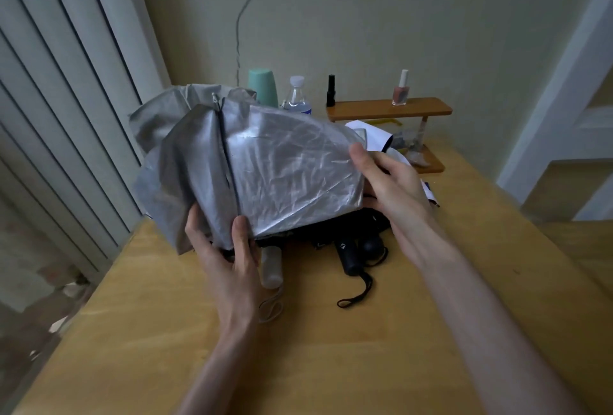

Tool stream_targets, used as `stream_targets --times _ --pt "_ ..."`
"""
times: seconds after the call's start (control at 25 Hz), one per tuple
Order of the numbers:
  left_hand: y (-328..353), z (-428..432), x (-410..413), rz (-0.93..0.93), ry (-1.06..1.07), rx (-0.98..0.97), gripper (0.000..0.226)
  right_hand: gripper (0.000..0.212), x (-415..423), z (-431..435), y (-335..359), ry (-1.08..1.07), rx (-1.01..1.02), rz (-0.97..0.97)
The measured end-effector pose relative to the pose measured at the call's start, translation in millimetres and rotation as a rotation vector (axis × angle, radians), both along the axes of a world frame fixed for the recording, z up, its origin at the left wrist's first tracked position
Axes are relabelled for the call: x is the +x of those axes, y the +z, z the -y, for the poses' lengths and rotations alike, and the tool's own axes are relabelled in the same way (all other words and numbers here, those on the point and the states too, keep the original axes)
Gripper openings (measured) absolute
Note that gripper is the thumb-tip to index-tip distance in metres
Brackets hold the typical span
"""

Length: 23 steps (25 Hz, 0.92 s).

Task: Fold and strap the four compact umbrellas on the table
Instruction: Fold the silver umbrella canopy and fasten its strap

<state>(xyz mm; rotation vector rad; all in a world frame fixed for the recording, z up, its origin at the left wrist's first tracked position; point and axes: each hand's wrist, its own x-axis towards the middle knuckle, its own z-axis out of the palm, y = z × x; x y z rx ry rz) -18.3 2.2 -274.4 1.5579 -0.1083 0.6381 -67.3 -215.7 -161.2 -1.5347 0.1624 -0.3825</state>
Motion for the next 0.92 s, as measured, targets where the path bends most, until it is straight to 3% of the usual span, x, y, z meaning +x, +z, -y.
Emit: stream_targets --times 0.12,0.32,0.48,0.76,0.92 --pt "-3 0 -2 0.002 0.005 0.039 0.065 0.015 1 -2 -4 -0.174 0.075 0.104" --pt "4 2 -7 0.008 0.003 0.019 0.066 0.021 1 5 -1 0.031 0.366 0.163" --pt "7 3 -12 0.036 -0.004 0.010 0.068 0.018 1 5 0 0.011 0.253 0.036" --pt "15 -2 -10 0.027 -0.010 0.024 0.076 0.030 -1 18 2 0.025 0.215 0.140" --pt "18 -8 -8 0.019 0.022 0.023 0.074 0.043 -7 30 2 0.210 0.194 -0.047"
